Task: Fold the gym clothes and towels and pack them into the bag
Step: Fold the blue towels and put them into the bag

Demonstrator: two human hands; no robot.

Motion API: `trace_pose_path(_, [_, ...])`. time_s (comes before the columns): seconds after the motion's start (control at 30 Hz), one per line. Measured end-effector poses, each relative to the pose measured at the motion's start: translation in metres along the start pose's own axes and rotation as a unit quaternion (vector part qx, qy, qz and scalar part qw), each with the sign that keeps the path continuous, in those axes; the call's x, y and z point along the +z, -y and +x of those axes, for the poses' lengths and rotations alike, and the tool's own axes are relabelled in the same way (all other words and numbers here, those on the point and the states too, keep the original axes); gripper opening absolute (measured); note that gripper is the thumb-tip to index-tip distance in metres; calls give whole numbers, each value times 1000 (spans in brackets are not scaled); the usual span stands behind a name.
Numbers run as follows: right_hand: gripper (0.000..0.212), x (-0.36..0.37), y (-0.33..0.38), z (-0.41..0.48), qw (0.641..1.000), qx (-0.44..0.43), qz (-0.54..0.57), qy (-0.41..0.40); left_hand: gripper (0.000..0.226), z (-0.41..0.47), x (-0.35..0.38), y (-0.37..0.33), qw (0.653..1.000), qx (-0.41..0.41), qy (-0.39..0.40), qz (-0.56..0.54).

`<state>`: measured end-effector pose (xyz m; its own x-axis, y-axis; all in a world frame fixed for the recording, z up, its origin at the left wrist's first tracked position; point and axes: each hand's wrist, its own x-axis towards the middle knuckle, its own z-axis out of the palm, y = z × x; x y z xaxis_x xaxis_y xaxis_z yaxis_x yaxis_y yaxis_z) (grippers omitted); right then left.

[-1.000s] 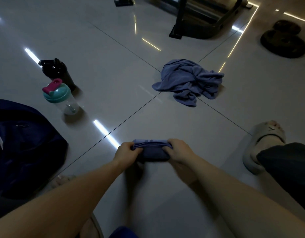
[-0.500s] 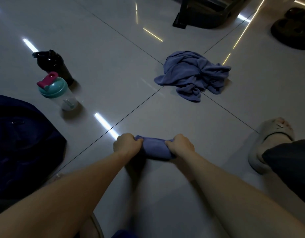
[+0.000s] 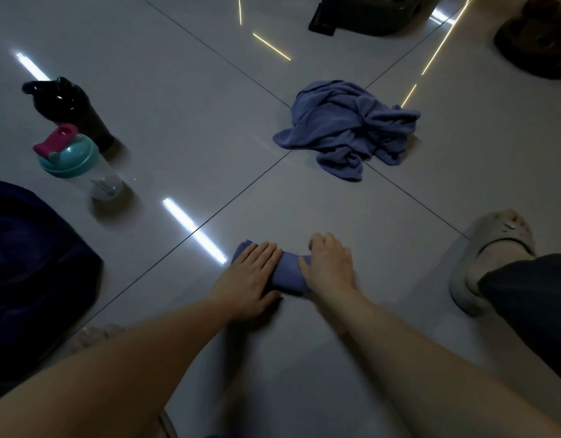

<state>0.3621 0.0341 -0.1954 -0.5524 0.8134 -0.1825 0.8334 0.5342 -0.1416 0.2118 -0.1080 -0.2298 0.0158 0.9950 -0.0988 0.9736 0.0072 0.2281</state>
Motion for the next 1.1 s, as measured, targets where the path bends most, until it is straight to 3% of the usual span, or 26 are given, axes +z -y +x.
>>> trace_pose_path(0.07, [20, 3, -1, -8, 979, -170, -4, -111, 92, 4, -1, 5, 1000, 17, -6, -12])
trace_pose_path(0.1, [21, 7, -3, -12, 967, -225, 1, -119, 93, 6, -2, 7, 1000, 22, -7, -19])
trace_pose_path(0.17, [40, 15, -9, -25, 964, -260, -16, -60, 95, 9, -1, 10, 999, 24, -15, -30])
trace_pose_path(0.27, [72, 24, -19, -39, 962, -267, -54, 7, 91, 14, 0, 14, 999, 26, -21, -31])
trace_pose_path(0.33, [77, 26, -20, -36, 961, -269, -59, 12, 89, 16, 1, 14, 999, 22, -19, -27])
trace_pose_path(0.4, [69, 23, -18, -29, 967, -255, -13, 22, 87, 15, 2, 14, 999, 13, -18, -32])
trace_pose_path(0.5, [49, -1, -10, -15, 971, -208, 53, 106, 80, 17, -6, 16, 998, -15, -23, -63])
trace_pose_path(0.6, [34, -31, -2, 4, 958, -155, 101, 220, 60, 20, -22, 16, 989, -84, -22, -119])
trace_pose_path(0.7, [13, -66, 5, 13, 932, -77, 234, 266, 37, 20, -44, 15, 971, -180, 21, -156])
trace_pose_path(0.77, [21, -91, 6, 13, 912, -29, 325, 249, 36, 21, -64, 15, 939, -228, 75, -246])
trace_pose_path(0.87, [27, -132, 9, 12, 887, 27, 413, 205, 45, 25, -109, 5, 856, -243, 156, -428])
trace_pose_path(1.0, [20, -187, 22, 18, 877, 74, 456, 131, 37, 20, -177, -20, 733, -152, 225, -624])
trace_pose_path(1.1, [20, -233, 37, 12, 862, 76, 490, 104, 32, 9, -214, -29, 685, -97, 216, -689])
